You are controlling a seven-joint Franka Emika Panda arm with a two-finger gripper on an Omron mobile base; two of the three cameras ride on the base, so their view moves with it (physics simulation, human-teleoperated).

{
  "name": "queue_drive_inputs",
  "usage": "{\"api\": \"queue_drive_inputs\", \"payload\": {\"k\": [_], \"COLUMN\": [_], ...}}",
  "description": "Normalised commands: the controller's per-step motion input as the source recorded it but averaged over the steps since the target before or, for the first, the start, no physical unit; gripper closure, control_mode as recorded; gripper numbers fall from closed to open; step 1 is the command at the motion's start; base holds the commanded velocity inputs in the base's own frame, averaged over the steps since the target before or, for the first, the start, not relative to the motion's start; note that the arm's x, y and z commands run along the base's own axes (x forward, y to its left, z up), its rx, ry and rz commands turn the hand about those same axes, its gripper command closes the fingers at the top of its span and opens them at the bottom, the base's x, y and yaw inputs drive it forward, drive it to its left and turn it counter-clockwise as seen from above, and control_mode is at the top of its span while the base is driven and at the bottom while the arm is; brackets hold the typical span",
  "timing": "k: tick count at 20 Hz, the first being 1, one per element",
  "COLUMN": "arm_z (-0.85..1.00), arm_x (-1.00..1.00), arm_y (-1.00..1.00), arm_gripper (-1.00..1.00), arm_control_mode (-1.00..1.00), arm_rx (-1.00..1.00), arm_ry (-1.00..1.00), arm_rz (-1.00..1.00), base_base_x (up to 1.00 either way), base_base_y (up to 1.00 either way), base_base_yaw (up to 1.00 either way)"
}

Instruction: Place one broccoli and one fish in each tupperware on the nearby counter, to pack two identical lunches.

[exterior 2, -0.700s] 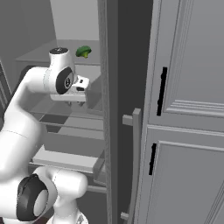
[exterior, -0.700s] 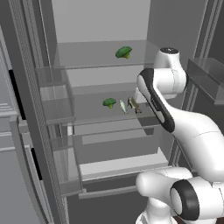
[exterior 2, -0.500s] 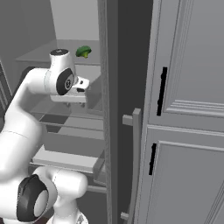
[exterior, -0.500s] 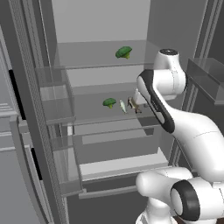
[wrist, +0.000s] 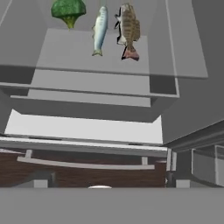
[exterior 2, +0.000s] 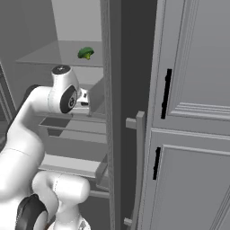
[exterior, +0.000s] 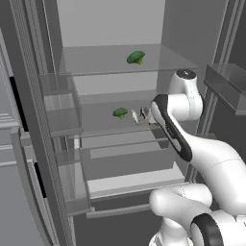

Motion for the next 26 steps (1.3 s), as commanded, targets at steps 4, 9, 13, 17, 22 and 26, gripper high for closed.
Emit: {"api": "queue_drive_inputs", "payload": {"k": [4, 9, 13, 17, 22, 26], "arm_z": [-0.33, -0.06, -0.07, -0.16, -0.25, -0.33], "arm_x": [0.43, 0.65, 0.7, 0.46, 0.35, 0.28], "arm_y": [-0.33, -0.05, -0.08, -0.06, 0.0, 0.0], "arm_gripper": [-1.0, -1.0, -1.0, -1.0, -1.0, -1.0], "arm_control_mode": [-1.0, -1.0, -1.0, -1.0, -1.0, -1.0], "arm_rx": [0.0, 0.0, 0.0, 0.0, 0.0, 0.0], "arm_ry": [0.03, 0.05, 0.05, 0.0, 0.0, 0.0], "arm_rz": [-0.05, -0.04, -0.01, 0.0, 0.0, 0.0], "base_base_x": [0.0, 0.0, 0.0, 0.0, 0.0, 0.0], "base_base_y": [0.0, 0.0, 0.0, 0.0, 0.0, 0.0], "base_base_yaw": [0.0, 0.0, 0.0, 0.0, 0.0, 0.0]}}
